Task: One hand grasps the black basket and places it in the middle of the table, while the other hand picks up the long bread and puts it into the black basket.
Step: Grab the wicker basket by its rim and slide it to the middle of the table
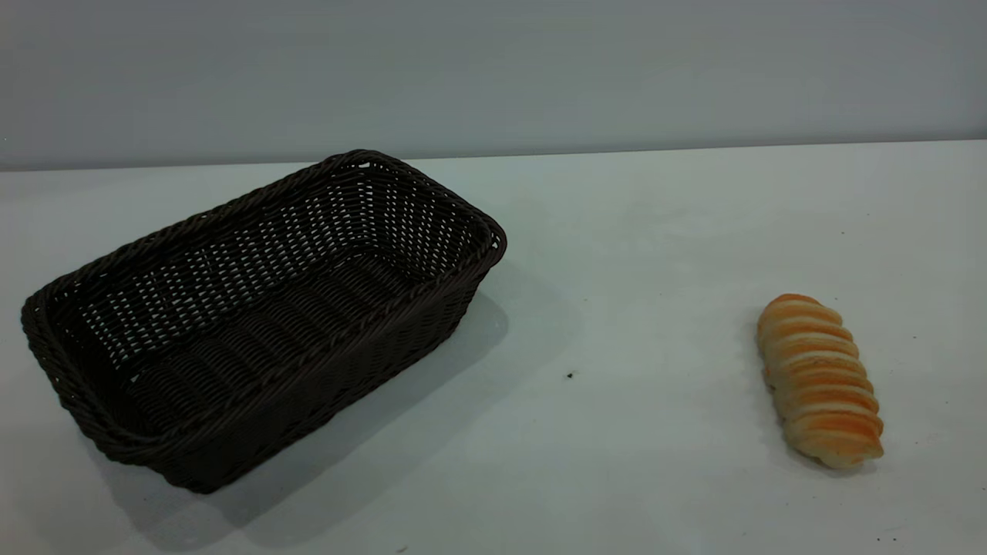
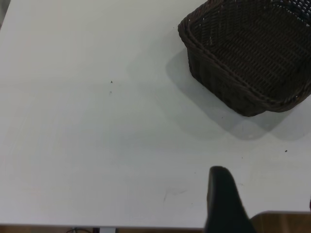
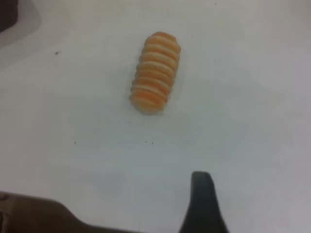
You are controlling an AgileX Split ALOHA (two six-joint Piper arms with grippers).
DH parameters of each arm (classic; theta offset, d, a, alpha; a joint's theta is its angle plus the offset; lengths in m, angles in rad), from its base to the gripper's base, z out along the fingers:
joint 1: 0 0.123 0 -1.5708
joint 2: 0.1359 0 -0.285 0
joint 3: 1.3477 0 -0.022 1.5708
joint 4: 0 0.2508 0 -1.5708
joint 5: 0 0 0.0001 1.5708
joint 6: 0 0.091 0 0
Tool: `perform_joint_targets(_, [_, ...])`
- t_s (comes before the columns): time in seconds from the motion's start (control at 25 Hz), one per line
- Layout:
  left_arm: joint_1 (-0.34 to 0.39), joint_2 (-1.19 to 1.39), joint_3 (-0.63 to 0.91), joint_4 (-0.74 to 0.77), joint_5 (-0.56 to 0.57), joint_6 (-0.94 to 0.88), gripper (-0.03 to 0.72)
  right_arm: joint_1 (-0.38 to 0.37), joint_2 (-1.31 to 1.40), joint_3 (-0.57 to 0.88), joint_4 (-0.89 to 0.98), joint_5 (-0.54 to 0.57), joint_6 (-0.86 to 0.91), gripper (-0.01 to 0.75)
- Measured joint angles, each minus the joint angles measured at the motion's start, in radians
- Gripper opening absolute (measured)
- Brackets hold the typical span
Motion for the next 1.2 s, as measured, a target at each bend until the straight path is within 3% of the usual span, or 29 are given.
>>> perform_joint_targets(1.2, [-0.001,0.000,-0.013,-0.012,-0.020,0.000,0.482,0.000,0.000,-0.001,0.010,-0.003,0.000,0.543])
